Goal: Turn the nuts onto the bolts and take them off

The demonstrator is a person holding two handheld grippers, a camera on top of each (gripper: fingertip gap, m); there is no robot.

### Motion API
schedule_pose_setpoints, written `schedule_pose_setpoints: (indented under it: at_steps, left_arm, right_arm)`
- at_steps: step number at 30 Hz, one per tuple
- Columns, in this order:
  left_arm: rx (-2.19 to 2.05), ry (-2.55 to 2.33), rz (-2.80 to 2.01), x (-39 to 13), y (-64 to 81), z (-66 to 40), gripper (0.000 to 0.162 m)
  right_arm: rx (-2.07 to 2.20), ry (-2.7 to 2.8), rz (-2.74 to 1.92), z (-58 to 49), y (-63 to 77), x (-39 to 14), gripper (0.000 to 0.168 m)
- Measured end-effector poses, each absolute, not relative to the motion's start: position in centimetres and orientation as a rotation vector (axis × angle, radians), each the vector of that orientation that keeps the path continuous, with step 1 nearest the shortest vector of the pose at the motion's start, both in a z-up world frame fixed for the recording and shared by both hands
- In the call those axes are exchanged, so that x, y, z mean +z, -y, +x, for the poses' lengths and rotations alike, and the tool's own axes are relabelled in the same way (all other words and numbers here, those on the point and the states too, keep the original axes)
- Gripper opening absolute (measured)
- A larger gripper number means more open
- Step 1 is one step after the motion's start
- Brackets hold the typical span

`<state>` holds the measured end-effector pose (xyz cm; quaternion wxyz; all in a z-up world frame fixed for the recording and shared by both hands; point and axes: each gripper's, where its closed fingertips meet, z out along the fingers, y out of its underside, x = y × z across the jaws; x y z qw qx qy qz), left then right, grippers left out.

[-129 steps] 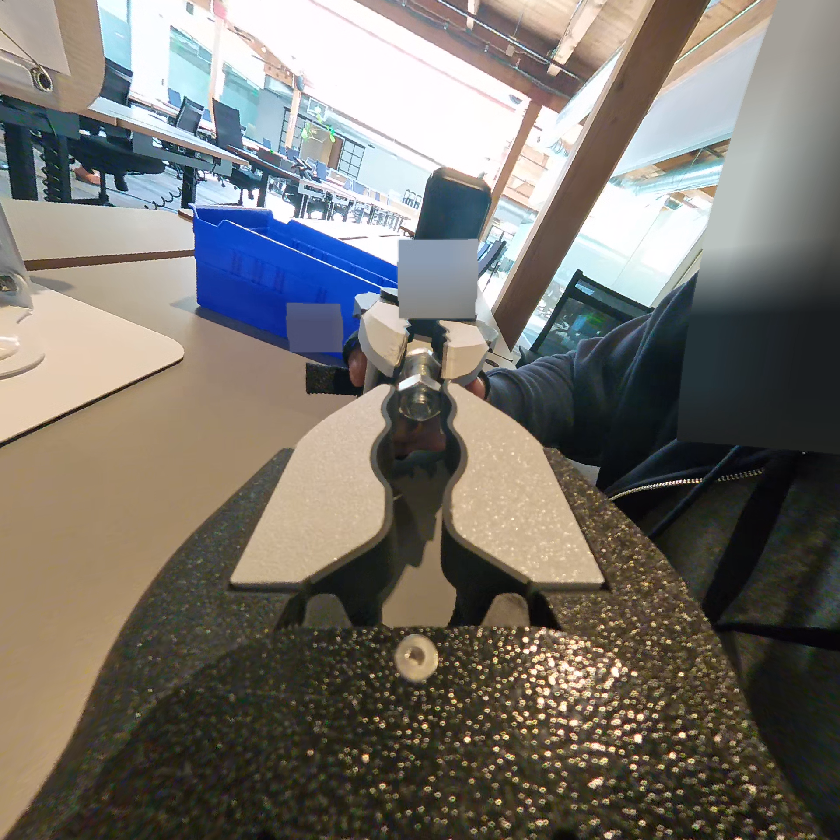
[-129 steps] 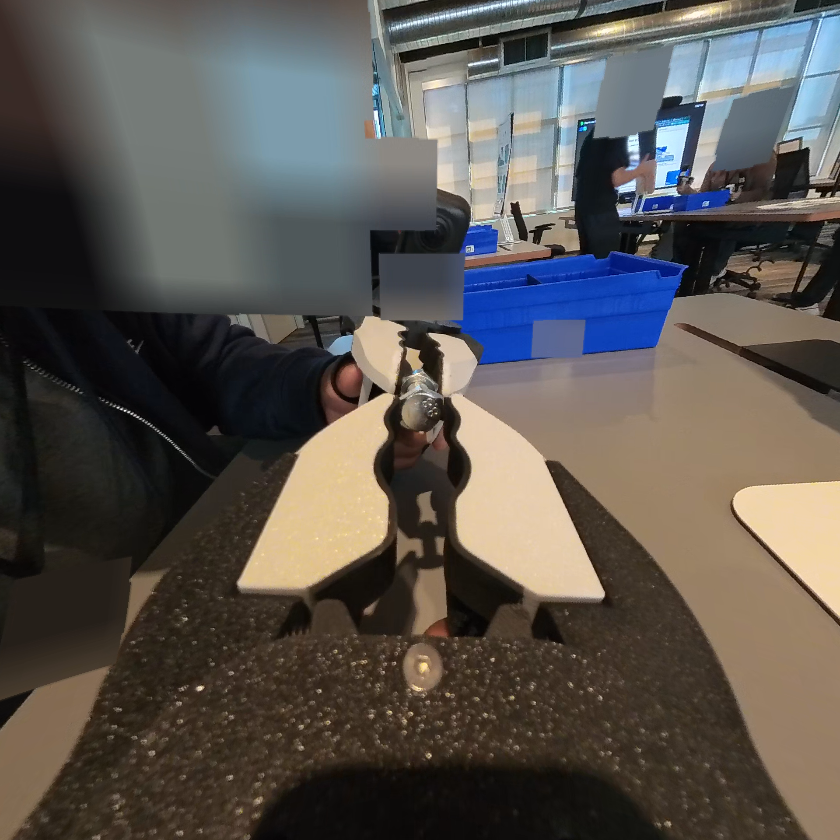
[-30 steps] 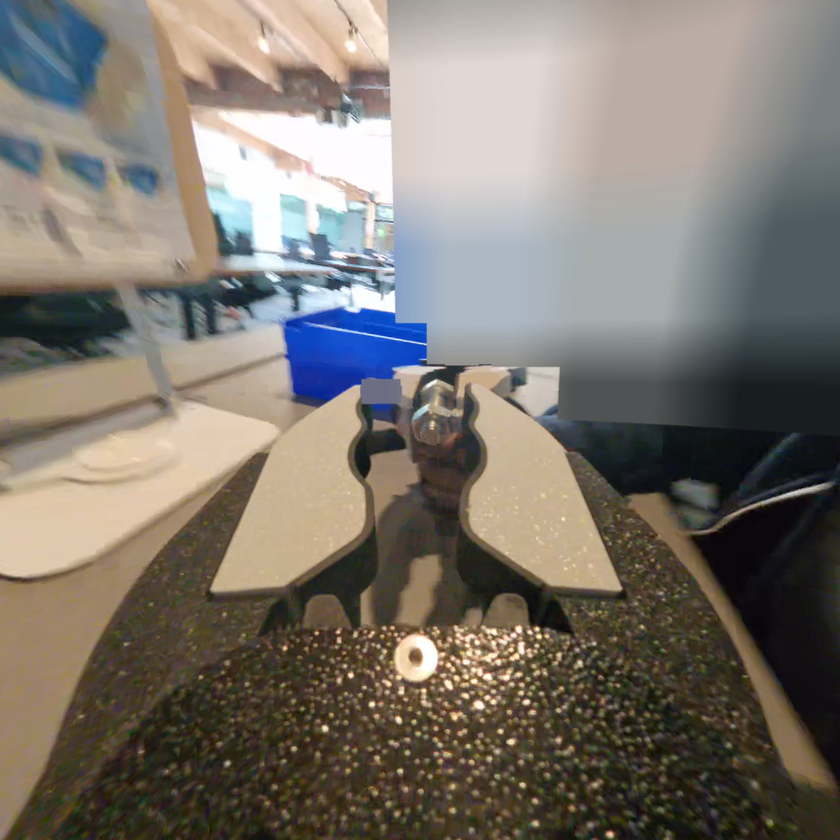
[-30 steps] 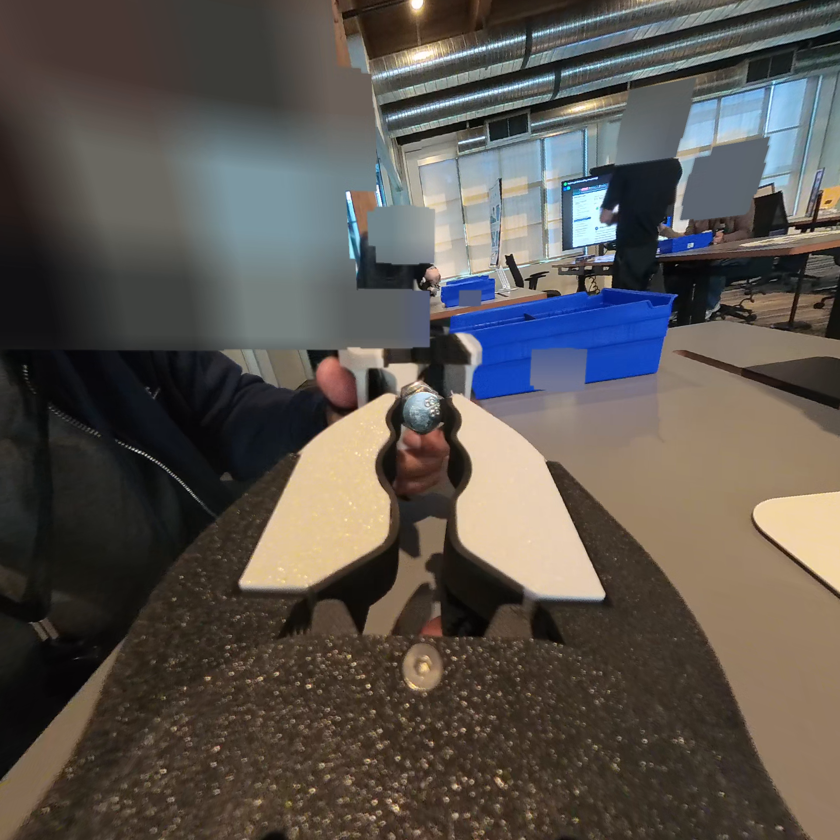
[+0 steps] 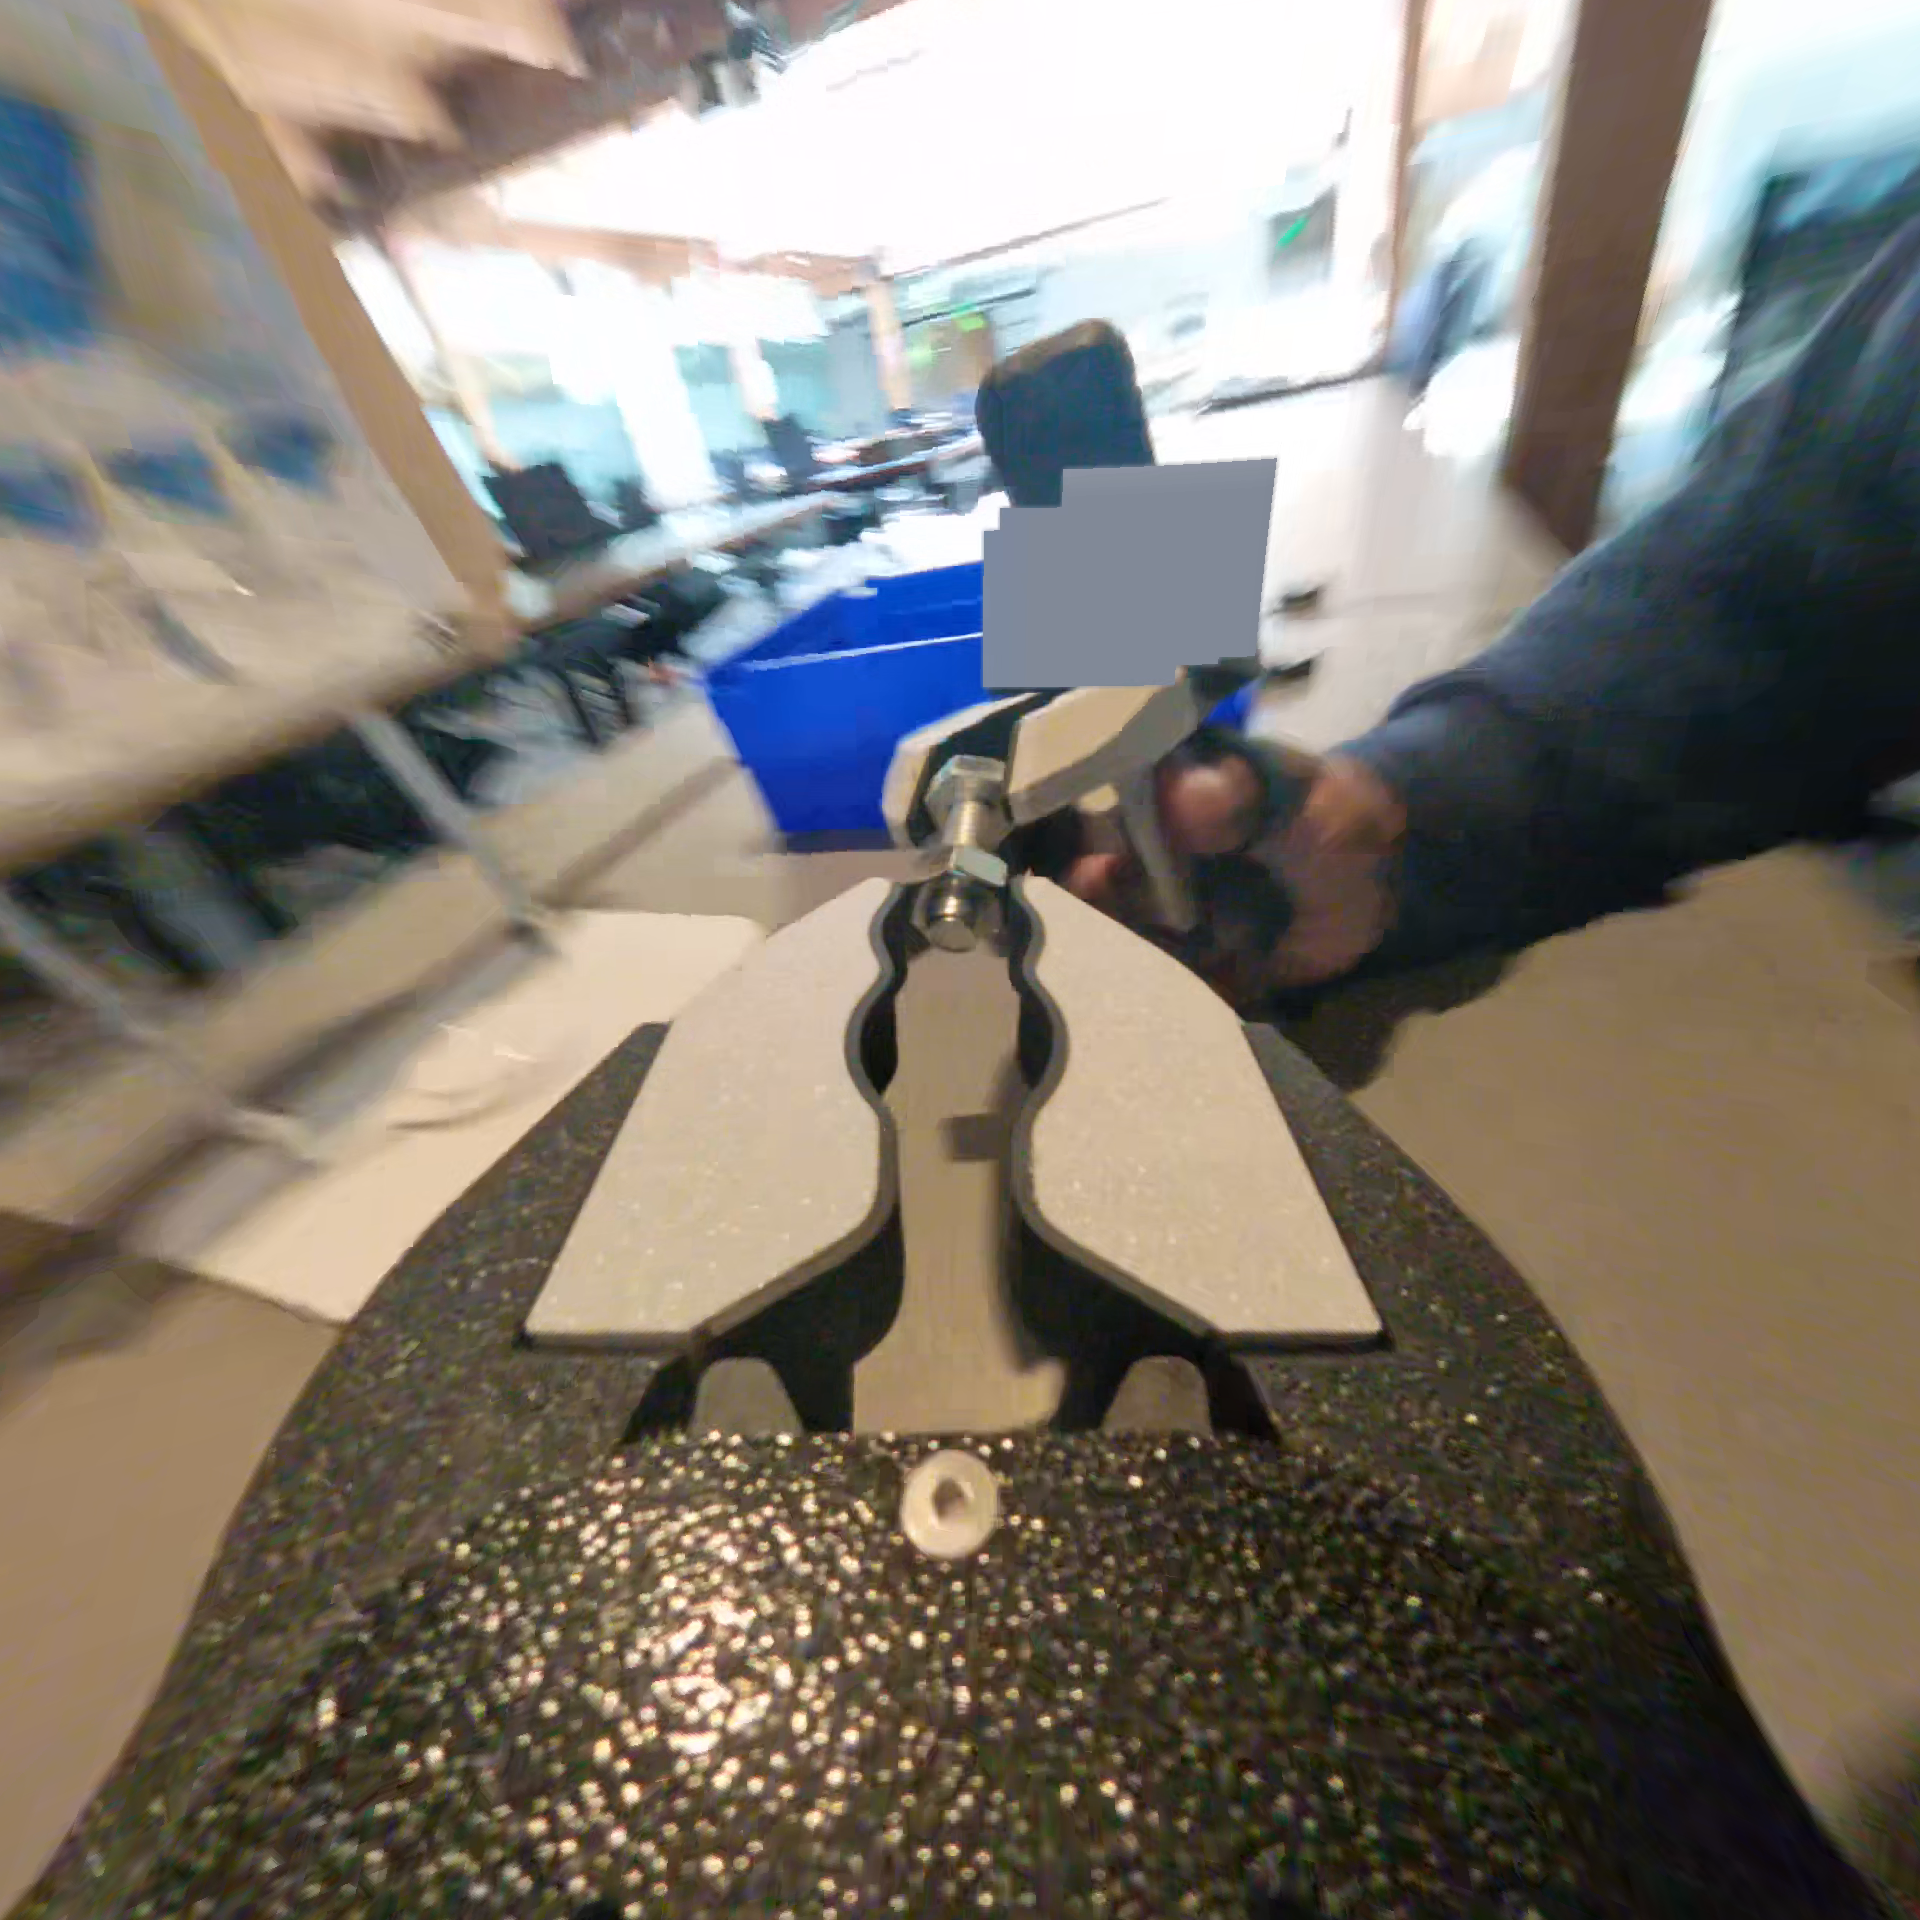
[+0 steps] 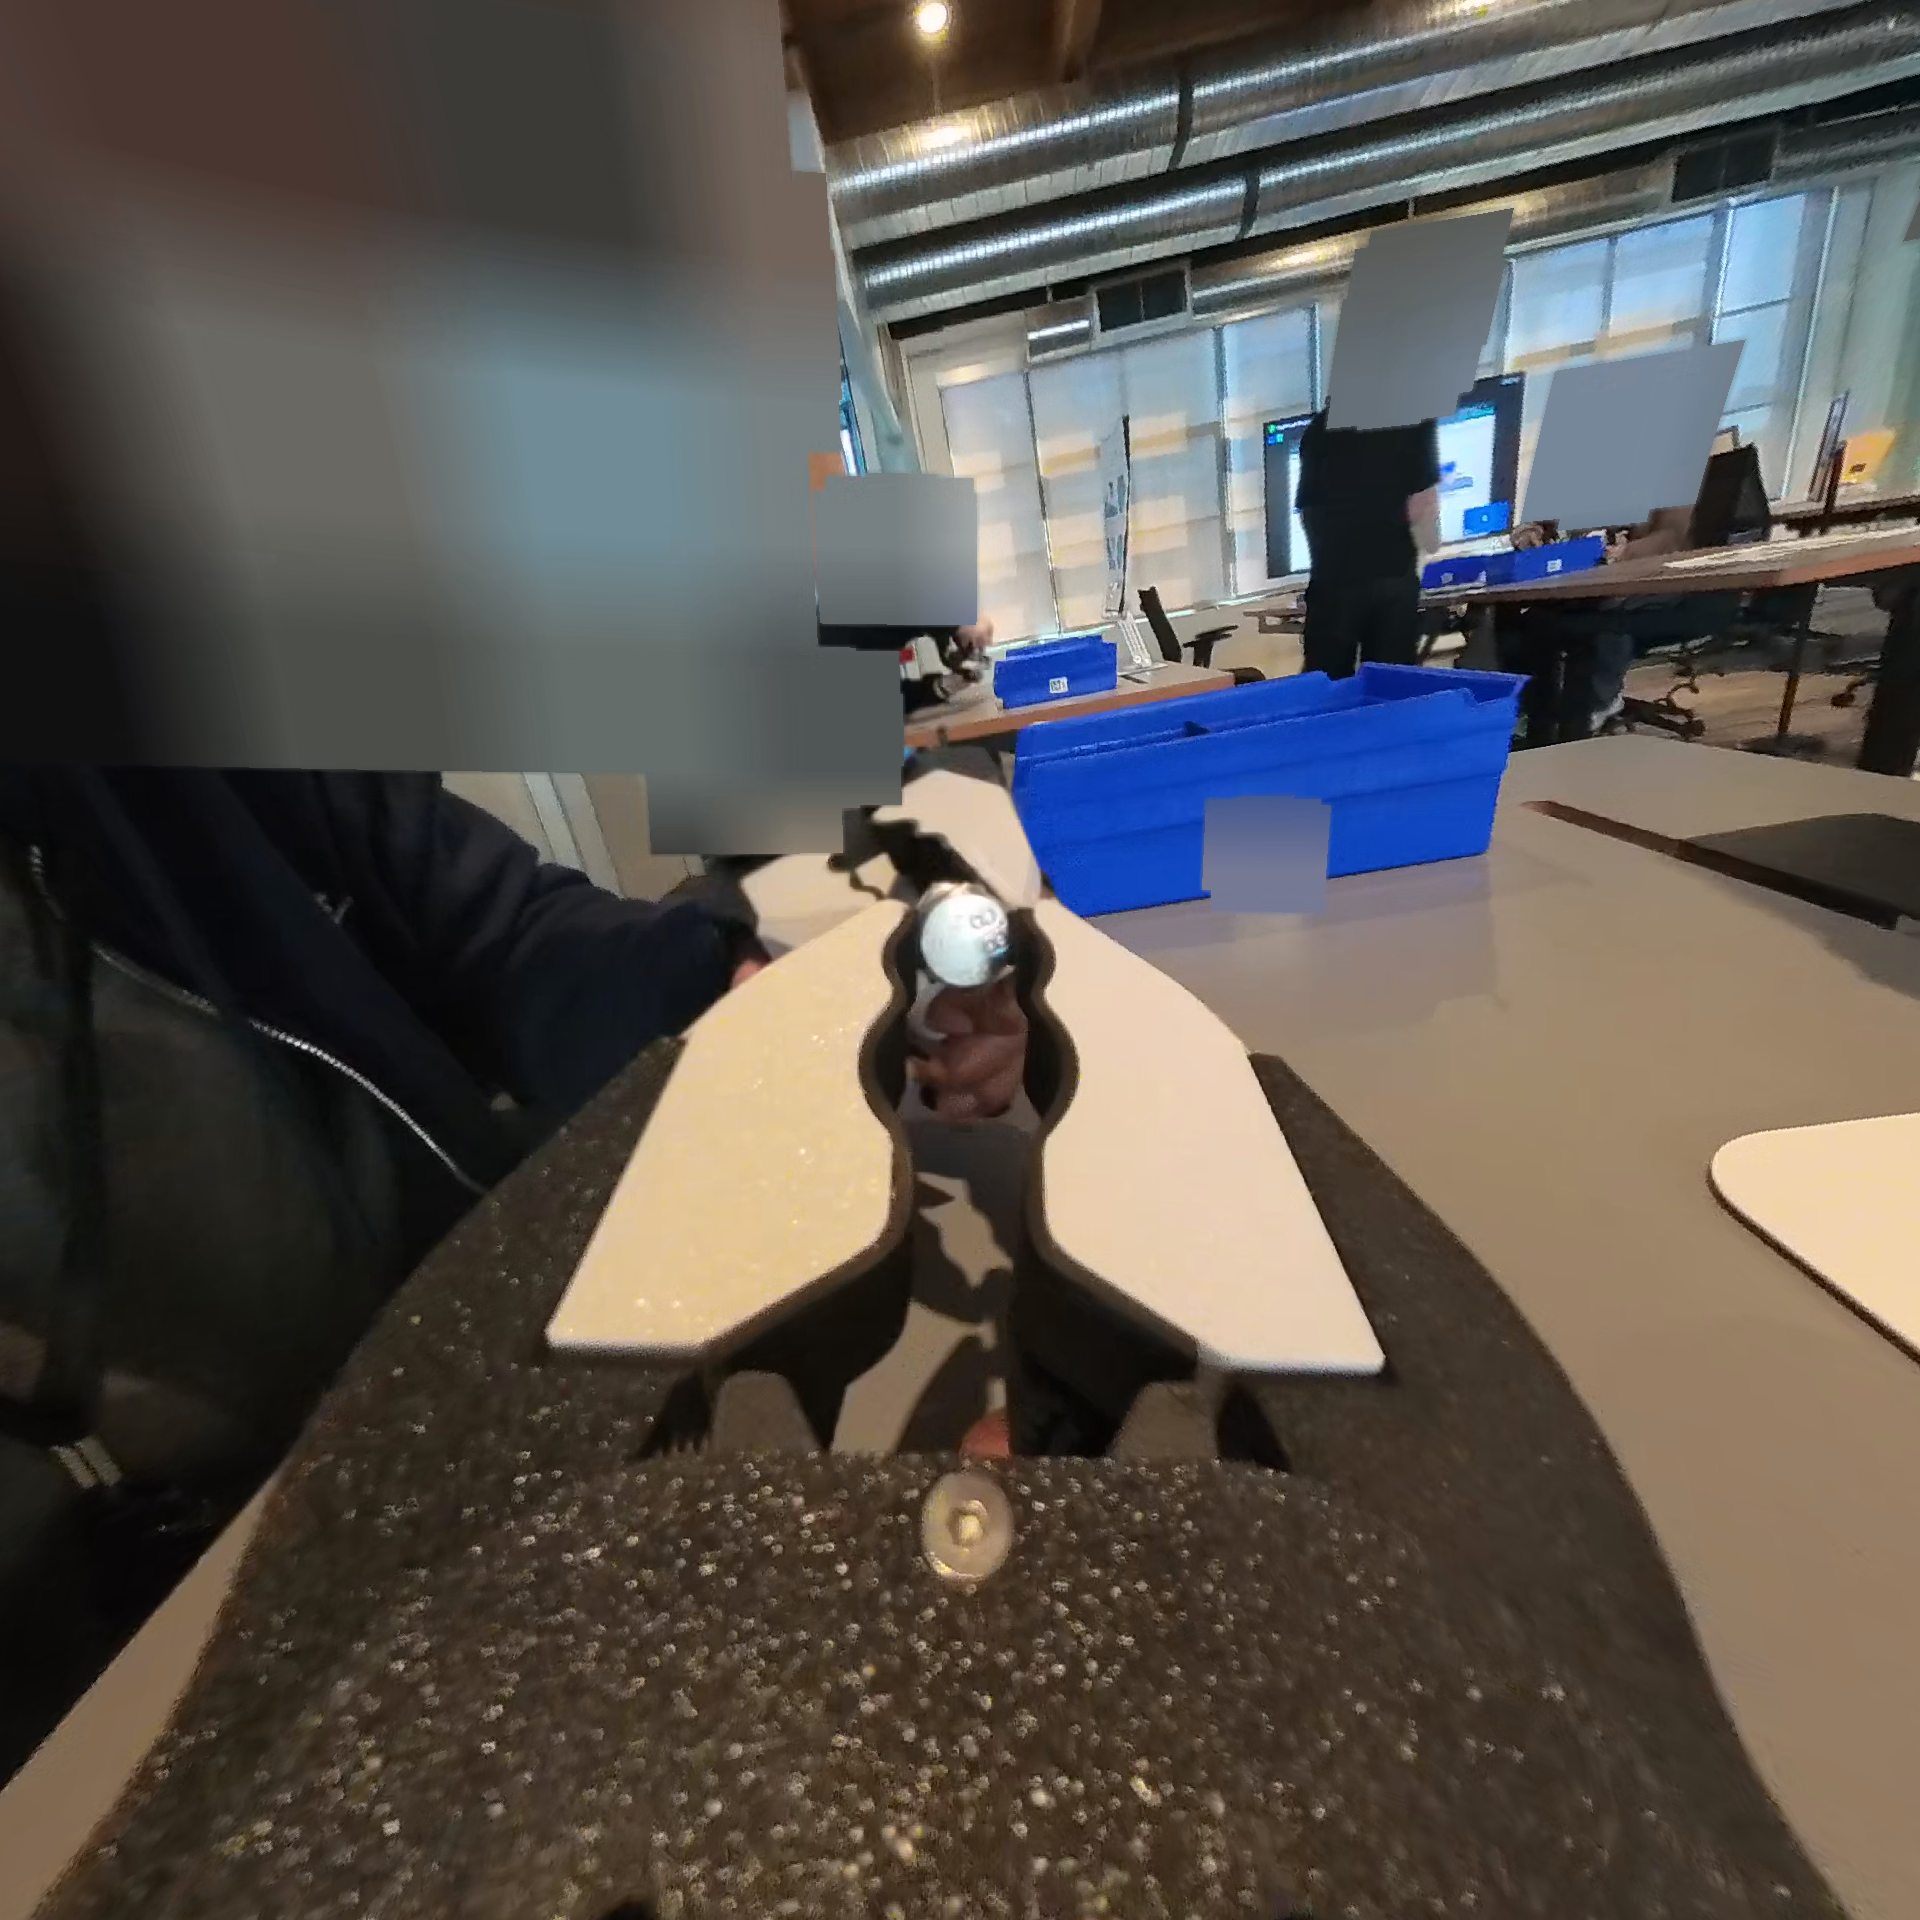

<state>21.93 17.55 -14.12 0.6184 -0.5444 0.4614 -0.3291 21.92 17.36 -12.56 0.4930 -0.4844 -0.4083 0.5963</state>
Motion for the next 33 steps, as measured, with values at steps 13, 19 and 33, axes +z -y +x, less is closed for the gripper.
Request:
schedule_pose_setpoints:
  at_steps: [13,19,33]
  left_arm:
    - [-1.772,-0.56,-1.488,-13.0,-18.2,21.1,0.041]
    - [-2.149,-0.407,-1.551,-13.8,-17.5,21.6,0.031]
    - [-1.511,-0.795,-1.436,-13.5,-17.0,22.1,0.019]
  right_arm:
    - [1.37,1.03,-1.158,22.1,-17.5,-12.5,0.017]
    - [1.259,1.106,-1.142,21.9,-17.2,-12.8,0.017]
    - [1.357,1.048,-1.165,21.7,-17.2,-12.7,0.016]
